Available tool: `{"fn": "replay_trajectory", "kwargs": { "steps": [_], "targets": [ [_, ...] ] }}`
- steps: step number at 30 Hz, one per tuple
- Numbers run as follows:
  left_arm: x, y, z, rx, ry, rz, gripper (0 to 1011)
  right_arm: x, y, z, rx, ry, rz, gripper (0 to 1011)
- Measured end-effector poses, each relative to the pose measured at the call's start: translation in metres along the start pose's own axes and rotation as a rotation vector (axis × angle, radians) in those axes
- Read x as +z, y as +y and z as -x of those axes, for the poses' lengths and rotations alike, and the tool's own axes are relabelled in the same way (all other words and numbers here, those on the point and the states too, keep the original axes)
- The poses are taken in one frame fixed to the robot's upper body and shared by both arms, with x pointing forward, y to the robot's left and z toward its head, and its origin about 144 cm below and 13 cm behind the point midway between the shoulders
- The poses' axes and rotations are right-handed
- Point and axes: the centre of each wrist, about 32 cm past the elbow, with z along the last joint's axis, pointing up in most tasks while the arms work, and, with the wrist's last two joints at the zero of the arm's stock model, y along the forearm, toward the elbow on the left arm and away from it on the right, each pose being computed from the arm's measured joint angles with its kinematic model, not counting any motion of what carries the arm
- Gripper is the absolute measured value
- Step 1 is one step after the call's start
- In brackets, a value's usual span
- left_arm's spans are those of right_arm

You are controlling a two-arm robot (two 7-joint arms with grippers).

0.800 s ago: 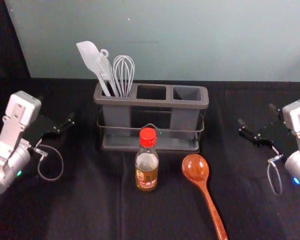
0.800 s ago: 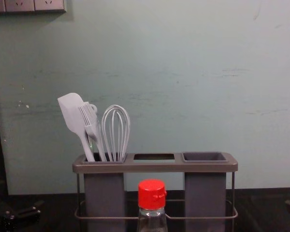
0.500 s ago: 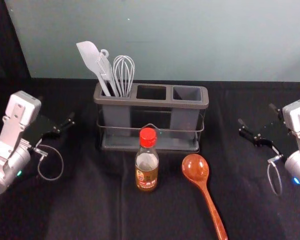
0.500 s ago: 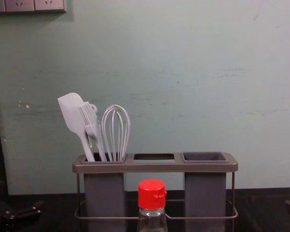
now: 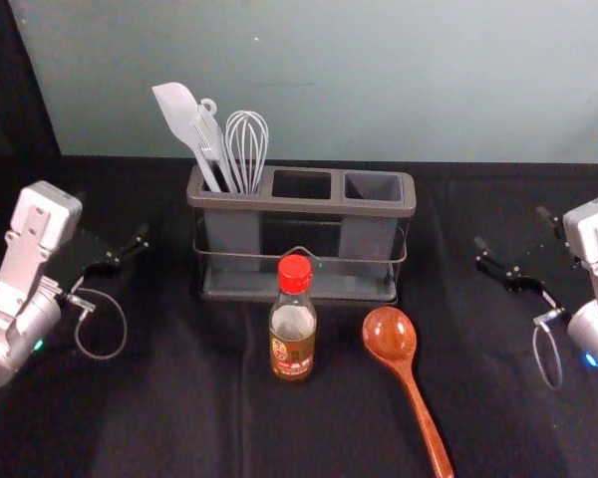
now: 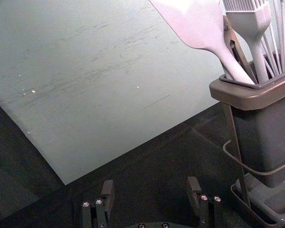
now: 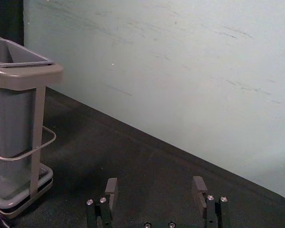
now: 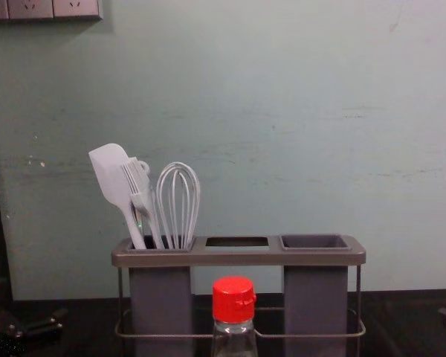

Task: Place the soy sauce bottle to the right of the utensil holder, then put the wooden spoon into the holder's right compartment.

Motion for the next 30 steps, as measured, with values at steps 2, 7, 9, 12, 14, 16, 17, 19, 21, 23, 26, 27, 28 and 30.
{"fn": "replay_trajectory", "kwargs": {
  "steps": [2,7,9,12,14,16,17,19,21,23,26,27,28,30],
  "targets": [
    [0.0000,0.0000,0.0000,0.000,0.000,0.000,1005,0.0000,0.0000,0.0000,0.000,0.000,0.000,1003],
    [0.0000,0.0000,0.0000,0.000,0.000,0.000,1005,0.0000,0.0000,0.0000,0.000,0.000,0.000,1003],
    [0.0000,0.0000,0.0000,0.000,0.000,0.000,1005,0.0000,0.0000,0.0000,0.000,0.000,0.000,1002],
    [0.0000,0.0000,0.0000,0.000,0.000,0.000,1005,0.0000,0.0000,0.0000,0.000,0.000,0.000,1003],
    [0.0000,0.0000,0.0000,0.000,0.000,0.000,1005,0.0000,0.0000,0.0000,0.000,0.000,0.000,1003],
    [0.0000,0.0000,0.0000,0.000,0.000,0.000,1005,0.0000,0.0000,0.0000,0.000,0.000,0.000,1002],
    [0.0000,0.0000,0.0000,0.000,0.000,0.000,1005,0.0000,0.0000,0.0000,0.000,0.000,0.000,1002],
    [0.0000,0.0000,0.0000,0.000,0.000,0.000,1005,0.0000,0.0000,0.0000,0.000,0.000,0.000,1002],
    [0.0000,0.0000,0.0000,0.000,0.000,0.000,1005,0.0000,0.0000,0.0000,0.000,0.000,0.000,1002],
    [0.0000,0.0000,0.0000,0.000,0.000,0.000,1005,0.0000,0.0000,0.0000,0.000,0.000,0.000,1003],
    [0.0000,0.0000,0.0000,0.000,0.000,0.000,1005,0.0000,0.0000,0.0000,0.000,0.000,0.000,1003],
    [0.0000,0.0000,0.0000,0.000,0.000,0.000,1005,0.0000,0.0000,0.0000,0.000,0.000,0.000,1003],
    [0.0000,0.0000,0.0000,0.000,0.000,0.000,1005,0.0000,0.0000,0.0000,0.000,0.000,0.000,1003],
    [0.0000,0.0000,0.0000,0.000,0.000,0.000,1005,0.0000,0.0000,0.0000,0.000,0.000,0.000,1002]
  ]
}}
